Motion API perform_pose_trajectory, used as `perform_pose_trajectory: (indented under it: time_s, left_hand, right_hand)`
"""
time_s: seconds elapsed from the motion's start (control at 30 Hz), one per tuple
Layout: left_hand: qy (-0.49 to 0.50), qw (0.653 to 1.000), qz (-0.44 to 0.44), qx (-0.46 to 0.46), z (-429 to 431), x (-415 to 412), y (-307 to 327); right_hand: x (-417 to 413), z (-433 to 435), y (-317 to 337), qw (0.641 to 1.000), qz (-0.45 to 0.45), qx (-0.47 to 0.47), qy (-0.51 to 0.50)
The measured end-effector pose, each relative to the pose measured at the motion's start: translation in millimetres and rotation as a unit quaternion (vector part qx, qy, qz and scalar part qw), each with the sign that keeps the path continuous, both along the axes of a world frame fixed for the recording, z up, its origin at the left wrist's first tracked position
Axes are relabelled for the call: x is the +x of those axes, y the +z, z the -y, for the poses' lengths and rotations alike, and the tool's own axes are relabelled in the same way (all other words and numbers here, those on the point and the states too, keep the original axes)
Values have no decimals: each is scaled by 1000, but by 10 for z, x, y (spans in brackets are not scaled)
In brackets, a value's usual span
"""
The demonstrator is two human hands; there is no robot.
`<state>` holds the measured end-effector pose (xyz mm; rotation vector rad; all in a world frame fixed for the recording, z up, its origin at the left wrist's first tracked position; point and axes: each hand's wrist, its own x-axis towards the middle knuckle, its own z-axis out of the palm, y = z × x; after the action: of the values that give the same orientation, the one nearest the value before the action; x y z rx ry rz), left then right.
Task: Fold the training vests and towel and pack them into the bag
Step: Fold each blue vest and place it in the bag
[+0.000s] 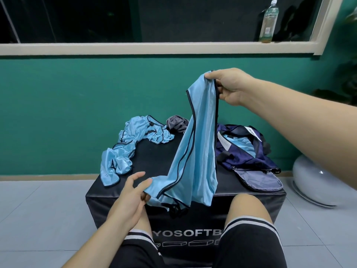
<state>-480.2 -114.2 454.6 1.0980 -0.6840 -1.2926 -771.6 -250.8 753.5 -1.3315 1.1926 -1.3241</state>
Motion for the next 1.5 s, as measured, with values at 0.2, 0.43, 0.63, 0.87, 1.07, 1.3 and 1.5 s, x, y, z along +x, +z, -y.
perform_pose_trajectory:
  time_s: [0.2, 0.43, 0.63, 0.87, 1.07, 1.3, 1.5]
  left_hand:
    - [-66, 991, 54, -105, 68, 292, 517]
    - [35, 961, 216, -168, 330, 634, 1315]
    - [146, 921, 275, -235, 502, 829, 2100]
    - [159, 912, 262, -273, 474, 984, 2849]
    - [113, 931, 208, -278, 467, 952, 3355]
    - [135, 912, 179, -343, 245, 817, 3953]
    - [152, 895, 202, -366, 210, 791, 4129]
  right_hand:
    - [-48, -54, 141, 1000, -14, -10, -1]
    - [-142, -165, 375, 996, -42, -78, -27]
    - [-334, -270, 594, 989, -38, -130, -65]
    - [-585, -418, 814, 979, 0, -187, -81]
    - [-694, -522, 975, 974, 35, -209, -81]
    - [-780, -734, 1215, 963, 60, -244, -91]
    - [-815, -823, 1284, 952, 58, -280, -107]
